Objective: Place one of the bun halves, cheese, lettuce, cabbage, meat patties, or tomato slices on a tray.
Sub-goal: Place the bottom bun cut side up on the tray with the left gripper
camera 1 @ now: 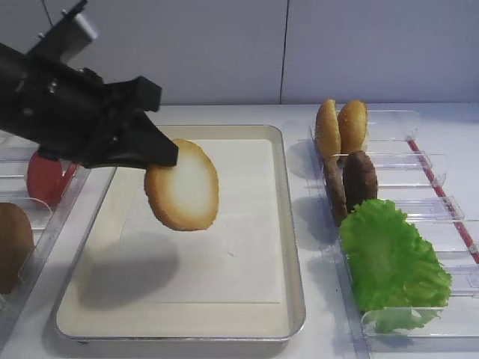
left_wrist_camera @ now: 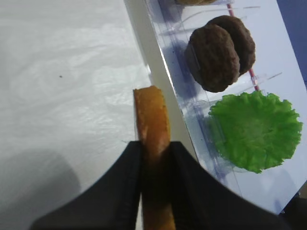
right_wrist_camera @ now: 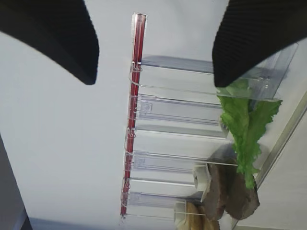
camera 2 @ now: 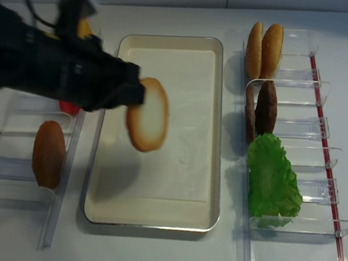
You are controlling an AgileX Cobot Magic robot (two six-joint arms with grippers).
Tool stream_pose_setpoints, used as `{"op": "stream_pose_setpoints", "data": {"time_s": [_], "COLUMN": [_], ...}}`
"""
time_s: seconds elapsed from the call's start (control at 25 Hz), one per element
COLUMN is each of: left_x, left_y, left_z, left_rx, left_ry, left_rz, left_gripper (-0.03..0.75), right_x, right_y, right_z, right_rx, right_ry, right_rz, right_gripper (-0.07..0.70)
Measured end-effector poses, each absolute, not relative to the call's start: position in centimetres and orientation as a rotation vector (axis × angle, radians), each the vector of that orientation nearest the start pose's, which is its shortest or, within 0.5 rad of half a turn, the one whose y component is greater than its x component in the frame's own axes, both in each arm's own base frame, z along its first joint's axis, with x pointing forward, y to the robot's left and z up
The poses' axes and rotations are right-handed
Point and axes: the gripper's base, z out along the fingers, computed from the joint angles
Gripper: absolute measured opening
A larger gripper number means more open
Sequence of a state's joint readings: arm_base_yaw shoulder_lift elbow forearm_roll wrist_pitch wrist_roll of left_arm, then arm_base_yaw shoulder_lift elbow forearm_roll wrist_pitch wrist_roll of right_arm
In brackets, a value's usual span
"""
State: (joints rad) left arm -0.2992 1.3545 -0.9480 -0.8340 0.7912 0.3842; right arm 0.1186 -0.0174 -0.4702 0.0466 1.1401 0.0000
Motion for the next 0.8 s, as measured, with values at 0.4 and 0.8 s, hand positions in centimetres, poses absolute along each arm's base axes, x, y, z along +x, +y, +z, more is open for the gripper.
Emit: {"op": "stream_pose_setpoints", "data": {"time_s": [0.4,0.8], "left_x": [26.6,25.5], "left_y": [-14.8,-14.8], "left_z": [24.5,21.9], "left_rx": [0.264,0.214], "left_ry": [2.595,2.596], "left_rz": [-1.004,-1.093], "left_gripper": [0.136,0.134], "right_x": [-0.8,-0.8], "right_y": [0.3,0.3], "right_z": [26.3,26.3], "right_rx": [-0.131,-0.131], "right_ry": [2.134,2.134], "right_rz": [0.126,0.126], "right_gripper": [0.519,0.519]}}
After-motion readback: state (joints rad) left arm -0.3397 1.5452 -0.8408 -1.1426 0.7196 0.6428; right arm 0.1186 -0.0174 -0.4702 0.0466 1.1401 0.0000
